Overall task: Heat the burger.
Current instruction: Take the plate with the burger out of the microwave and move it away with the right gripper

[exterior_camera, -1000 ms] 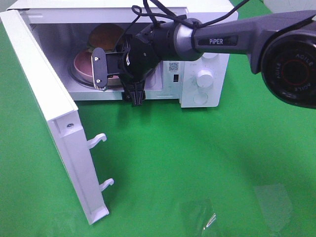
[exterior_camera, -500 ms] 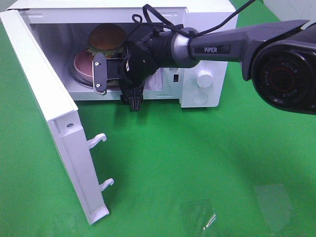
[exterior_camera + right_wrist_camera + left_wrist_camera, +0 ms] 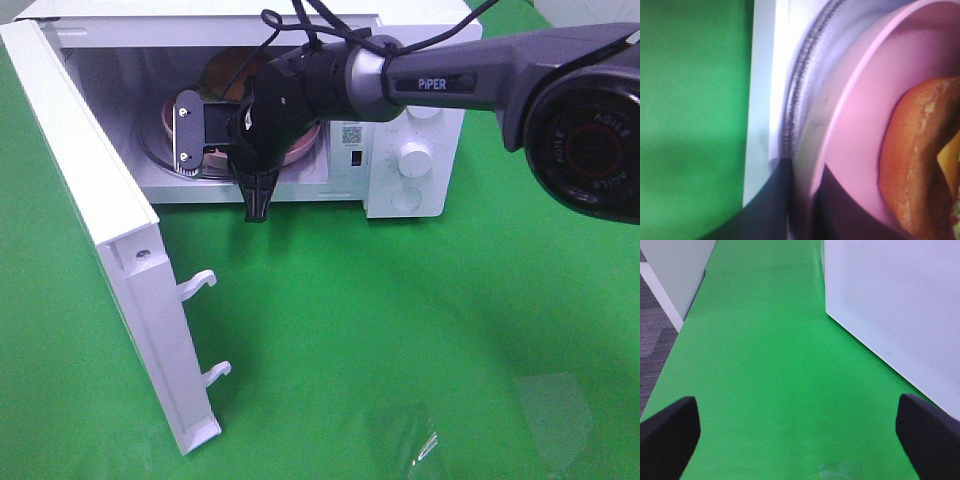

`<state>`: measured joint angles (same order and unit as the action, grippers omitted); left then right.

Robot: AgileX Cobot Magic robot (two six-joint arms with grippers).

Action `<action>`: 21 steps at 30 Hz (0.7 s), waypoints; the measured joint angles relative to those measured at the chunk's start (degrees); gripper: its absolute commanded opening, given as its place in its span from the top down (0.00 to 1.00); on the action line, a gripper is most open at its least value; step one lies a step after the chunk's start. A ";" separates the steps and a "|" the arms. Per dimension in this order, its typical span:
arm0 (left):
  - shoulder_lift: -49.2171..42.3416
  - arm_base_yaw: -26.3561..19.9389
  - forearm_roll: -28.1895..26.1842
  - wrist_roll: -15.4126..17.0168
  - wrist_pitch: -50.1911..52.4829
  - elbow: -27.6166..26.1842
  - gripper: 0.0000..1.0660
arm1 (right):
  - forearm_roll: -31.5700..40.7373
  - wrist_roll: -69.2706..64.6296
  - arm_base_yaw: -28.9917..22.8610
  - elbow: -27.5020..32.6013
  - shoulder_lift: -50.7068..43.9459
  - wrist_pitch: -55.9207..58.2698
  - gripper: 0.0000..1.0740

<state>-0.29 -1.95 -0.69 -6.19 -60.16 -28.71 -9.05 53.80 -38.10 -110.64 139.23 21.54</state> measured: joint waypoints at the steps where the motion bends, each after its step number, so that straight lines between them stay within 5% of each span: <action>1: 0.00 0.00 0.00 0.00 0.00 0.00 0.06 | 0.00 0.00 0.00 0.00 0.00 0.00 1.00; 21: 0.00 0.00 0.00 0.00 0.00 0.00 0.06 | 5.04 9.34 0.29 4.47 -8.02 9.40 1.00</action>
<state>-0.29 -1.95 -0.69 -6.19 -60.16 -28.71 -4.01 63.14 -37.82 -106.17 131.21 30.94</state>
